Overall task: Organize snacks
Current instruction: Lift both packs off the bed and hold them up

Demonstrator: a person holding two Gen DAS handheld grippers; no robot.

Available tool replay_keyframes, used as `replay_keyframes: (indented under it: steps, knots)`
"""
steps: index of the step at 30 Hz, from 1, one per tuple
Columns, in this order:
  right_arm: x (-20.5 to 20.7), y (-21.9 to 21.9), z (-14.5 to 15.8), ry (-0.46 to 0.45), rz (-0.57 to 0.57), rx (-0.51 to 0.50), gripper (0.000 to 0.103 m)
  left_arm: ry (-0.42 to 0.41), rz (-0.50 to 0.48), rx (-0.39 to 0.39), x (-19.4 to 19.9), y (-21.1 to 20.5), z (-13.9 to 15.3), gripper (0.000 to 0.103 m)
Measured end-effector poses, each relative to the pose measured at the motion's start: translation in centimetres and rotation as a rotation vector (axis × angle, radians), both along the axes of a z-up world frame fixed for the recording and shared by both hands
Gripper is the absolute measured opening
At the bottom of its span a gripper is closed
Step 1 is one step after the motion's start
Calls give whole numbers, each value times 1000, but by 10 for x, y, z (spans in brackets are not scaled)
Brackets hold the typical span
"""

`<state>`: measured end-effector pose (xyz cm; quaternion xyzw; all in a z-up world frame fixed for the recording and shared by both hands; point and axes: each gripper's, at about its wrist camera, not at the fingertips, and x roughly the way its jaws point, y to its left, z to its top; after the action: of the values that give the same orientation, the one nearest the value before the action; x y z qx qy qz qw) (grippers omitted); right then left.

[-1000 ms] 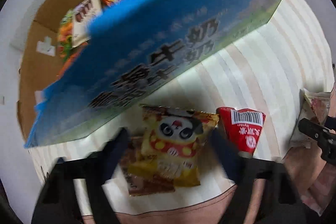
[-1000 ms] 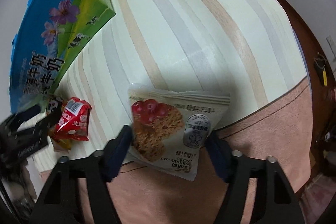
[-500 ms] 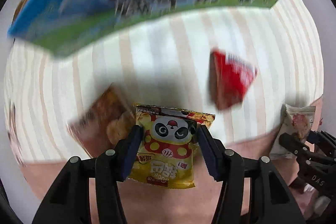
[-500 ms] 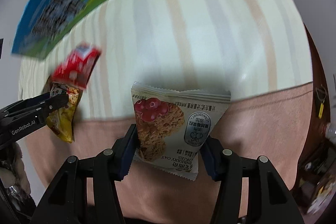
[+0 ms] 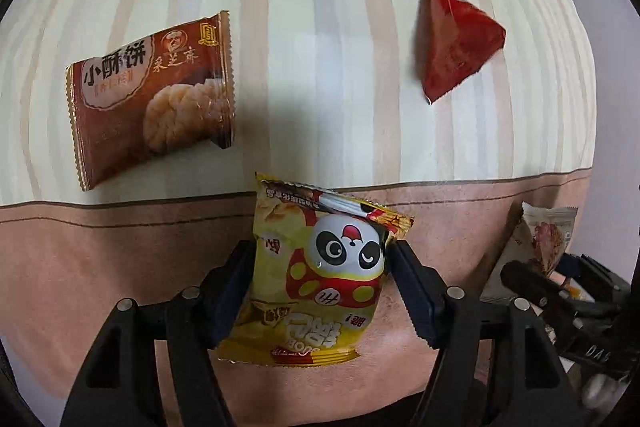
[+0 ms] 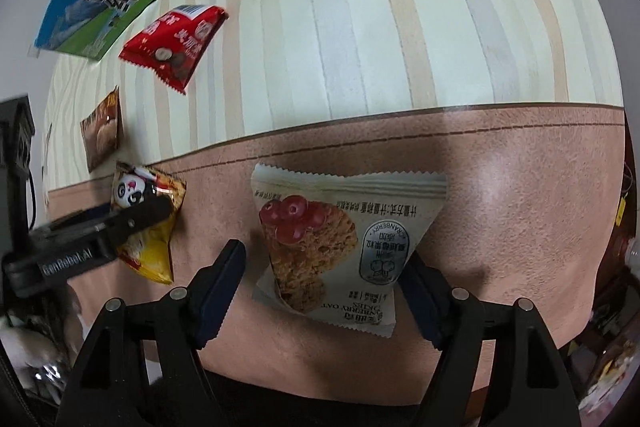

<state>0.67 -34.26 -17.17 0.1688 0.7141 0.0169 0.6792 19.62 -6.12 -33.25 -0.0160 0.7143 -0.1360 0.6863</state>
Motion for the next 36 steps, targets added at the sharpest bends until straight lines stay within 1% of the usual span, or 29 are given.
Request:
replay_keyframes:
  steps: [1, 2, 3, 4, 5, 6, 8, 10, 11, 13, 14, 16, 18, 20, 22, 25, 27, 28, 29, 31, 32, 33, 36]
  knots:
    - [0, -2, 0, -6, -7, -3, 71, -9, 2, 10, -3, 1, 1, 68]
    - [0, 0, 1, -12, -5, -21, 67, -16, 13, 16, -9, -5, -2, 67]
    - [9, -1, 0, -16, 0, -29, 59, 27, 32, 20, -10, -9, -1, 67]
    - [8, -5, 1, -20, 8, -29, 57, 28, 73, 11, -14, -3, 1, 66]
    - [8, -3, 2, -23, 21, -31, 56, 40, 145, 2, -16, 8, 0, 66]
    - [9, 1, 3, -27, 40, -33, 56, 48, 194, -13, -16, 13, -4, 66]
    - [12, 15, 7, -38, 73, -34, 56, 69, 321, -56, -23, 36, -7, 66]
    - [14, 27, 5, -27, 128, -34, 58, 84, 367, -94, -29, 49, -11, 66]
    - [15, 30, 4, -22, 139, -37, 60, 91, 368, -111, -33, 53, -13, 66]
    - [15, 33, 3, -22, 144, -20, 77, 96, 343, -118, -37, 56, -15, 66]
    - [16, 34, 3, -18, 140, -11, 79, 92, 319, -121, -39, 55, -16, 67]
    - [17, 37, 3, -14, 141, -15, 80, 81, 268, -113, -43, 48, -17, 69]
    - [17, 41, 2, -14, 138, -16, 80, 80, 193, -82, -50, 39, -20, 70]
    - [18, 41, 2, -10, 131, -12, 80, 73, 139, -46, -55, 32, -24, 70]
    - [16, 42, -2, -6, 120, -9, 80, 66, 129, -21, -63, 29, -29, 70]
    - [11, 33, -6, -4, 88, -3, 80, 58, 162, -14, -64, 23, -32, 70]
    - [9, 22, -6, -11, 57, -1, 78, 56, 184, -12, -61, 21, -35, 70]
    - [9, 19, -7, -14, 39, -11, 71, 52, 192, -6, -55, 18, -37, 69]
    - [9, 16, -8, -13, 29, -29, 67, 47, 196, 8, -48, 24, -36, 64]
    - [7, 12, -10, -22, 12, -45, 60, 34, 204, 20, -42, 24, -36, 63]
    - [6, 10, -10, -28, 8, -53, 58, 25, 204, 35, -43, 24, -34, 58]
    - [5, 9, -9, -32, 7, -56, 56, 18, 199, 47, -32, 23, -27, 57]
    - [3, 6, -7, -41, 11, -58, 54, 6, 195, 61, -38, 16, -20, 54]
